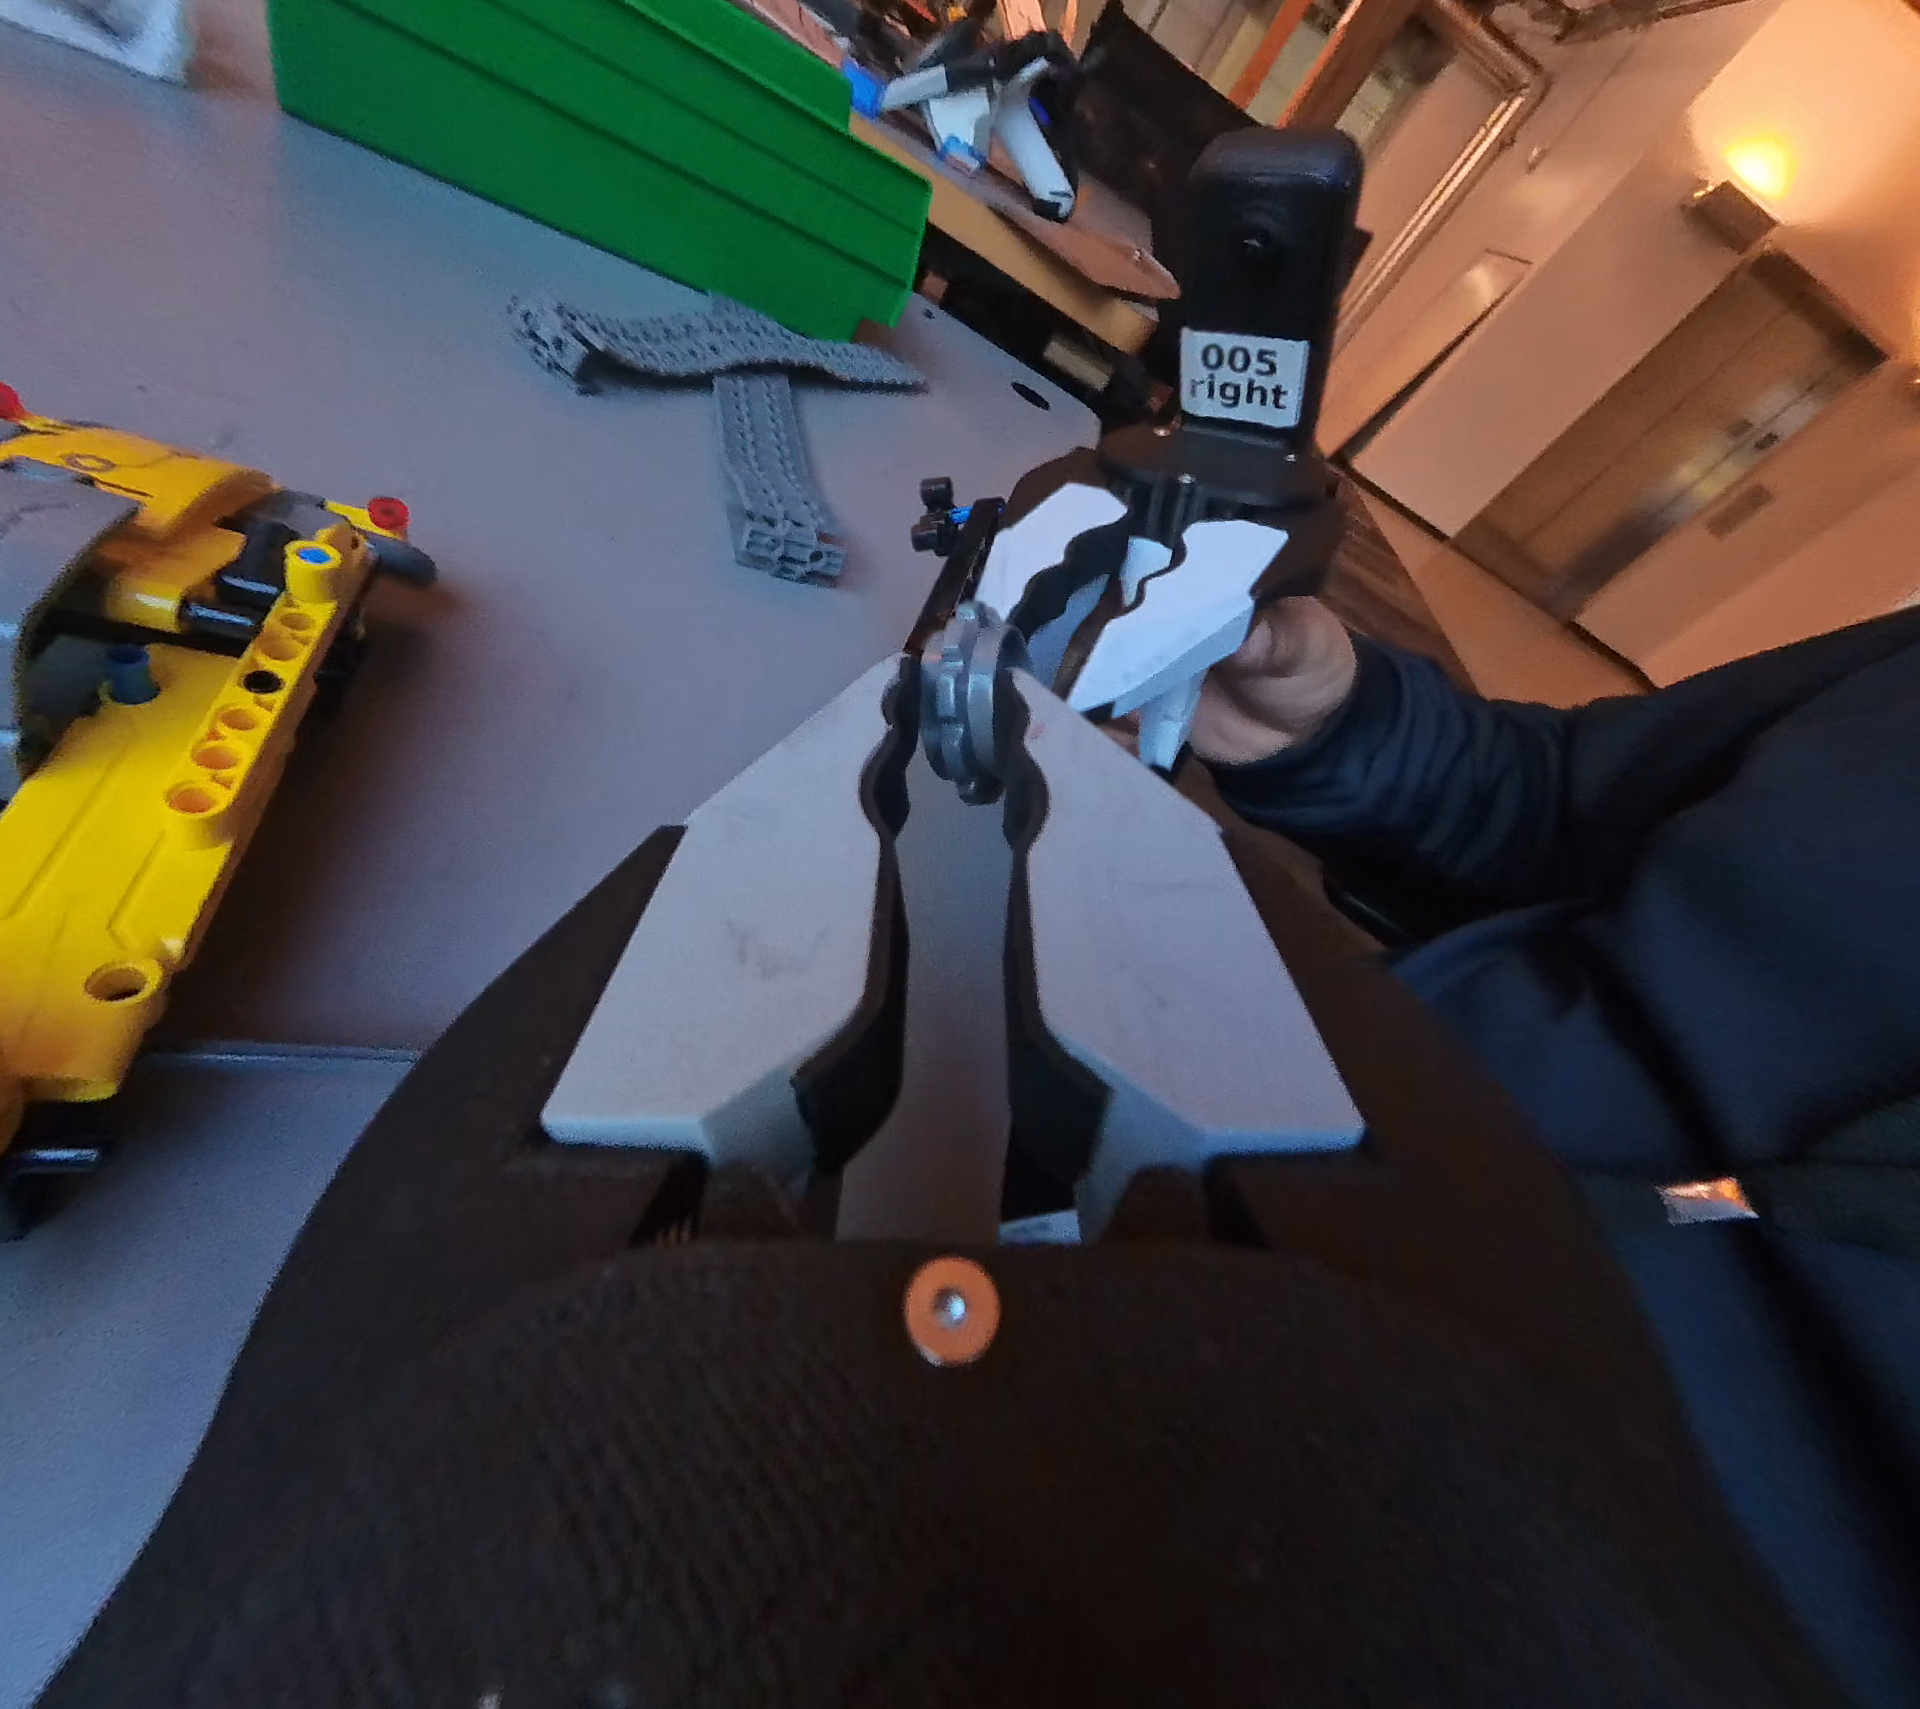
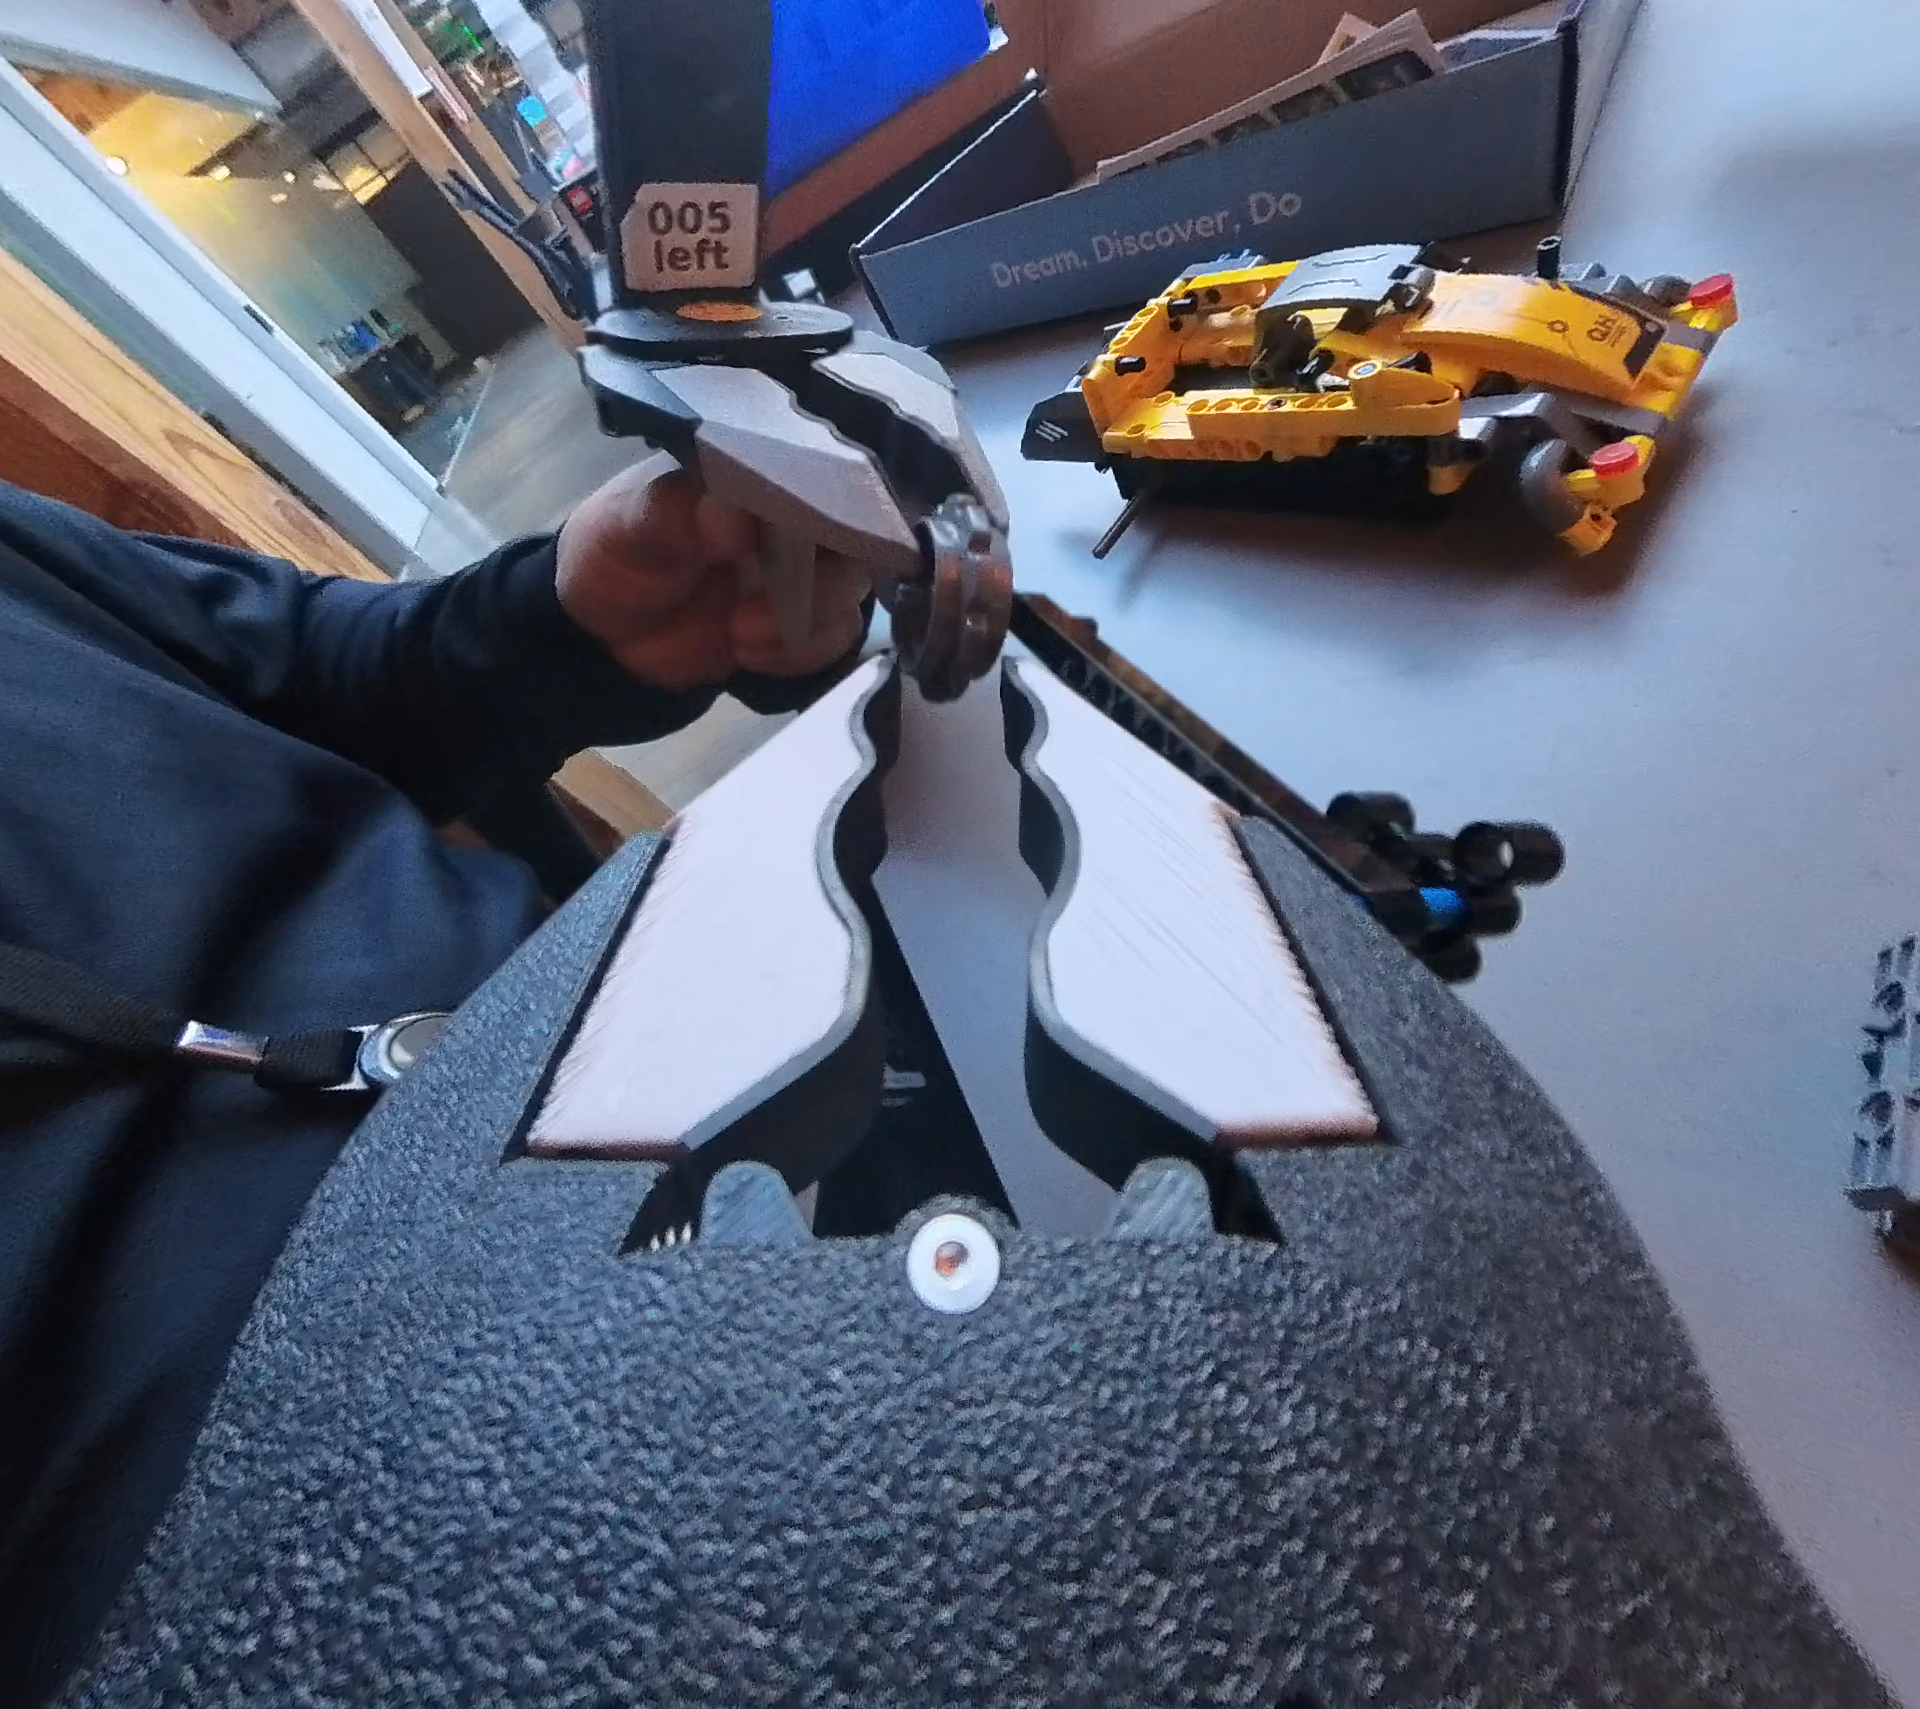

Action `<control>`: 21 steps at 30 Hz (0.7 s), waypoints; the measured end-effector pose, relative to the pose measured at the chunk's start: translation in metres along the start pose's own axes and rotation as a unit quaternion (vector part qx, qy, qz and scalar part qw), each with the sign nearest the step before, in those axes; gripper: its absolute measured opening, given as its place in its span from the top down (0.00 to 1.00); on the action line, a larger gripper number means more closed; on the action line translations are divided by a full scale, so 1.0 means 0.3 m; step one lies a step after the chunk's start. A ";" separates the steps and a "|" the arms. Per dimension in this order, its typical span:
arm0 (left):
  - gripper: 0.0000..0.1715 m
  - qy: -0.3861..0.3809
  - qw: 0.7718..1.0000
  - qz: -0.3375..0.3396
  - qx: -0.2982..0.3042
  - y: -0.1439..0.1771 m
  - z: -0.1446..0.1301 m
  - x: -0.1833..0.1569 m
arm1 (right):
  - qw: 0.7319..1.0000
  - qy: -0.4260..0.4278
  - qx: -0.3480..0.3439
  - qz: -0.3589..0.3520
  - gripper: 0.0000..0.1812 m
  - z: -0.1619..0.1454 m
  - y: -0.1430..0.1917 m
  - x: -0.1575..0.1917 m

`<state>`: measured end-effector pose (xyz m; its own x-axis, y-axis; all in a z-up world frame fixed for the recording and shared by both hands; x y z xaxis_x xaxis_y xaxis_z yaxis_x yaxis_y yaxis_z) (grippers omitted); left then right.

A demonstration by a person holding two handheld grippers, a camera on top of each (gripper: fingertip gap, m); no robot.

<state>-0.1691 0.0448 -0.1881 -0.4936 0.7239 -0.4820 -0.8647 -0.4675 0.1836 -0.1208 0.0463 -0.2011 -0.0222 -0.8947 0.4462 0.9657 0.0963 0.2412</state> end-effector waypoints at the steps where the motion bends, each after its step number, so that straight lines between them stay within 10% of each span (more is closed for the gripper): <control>1: 0.93 -0.007 1.000 0.010 -0.005 0.002 0.005 0.004 | 1.000 -0.005 0.000 -0.011 0.91 -0.001 -0.001 -0.012; 9: 0.93 0.018 0.999 0.008 -0.026 -0.004 0.014 0.016 | 0.999 -0.055 -0.003 0.001 0.88 -0.009 -0.012 -0.039; 16: 0.93 0.039 0.999 -0.036 -0.012 -0.028 0.000 -0.015 | 0.994 0.099 -0.041 0.035 0.71 0.139 0.033 0.015; 21: 0.93 0.026 0.999 -0.042 0.021 -0.051 -0.028 -0.035 | 0.998 0.066 -0.012 0.004 0.89 0.171 0.038 -0.058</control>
<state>-0.1498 0.0402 -0.1930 -0.4155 0.7315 -0.5406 -0.9062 -0.3843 0.1765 -0.1226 0.0854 -0.1620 0.0173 -0.9437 0.3302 0.9716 0.0939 0.2173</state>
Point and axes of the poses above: each gripper's, where its closed fingertips meet, y back along the fingers, z out of its top, x = y × z across the jaws, the point moved 2 cm from there along y, back along the fingers, and after that the axes turned 3 degrees about x, right-handed, at the moved point
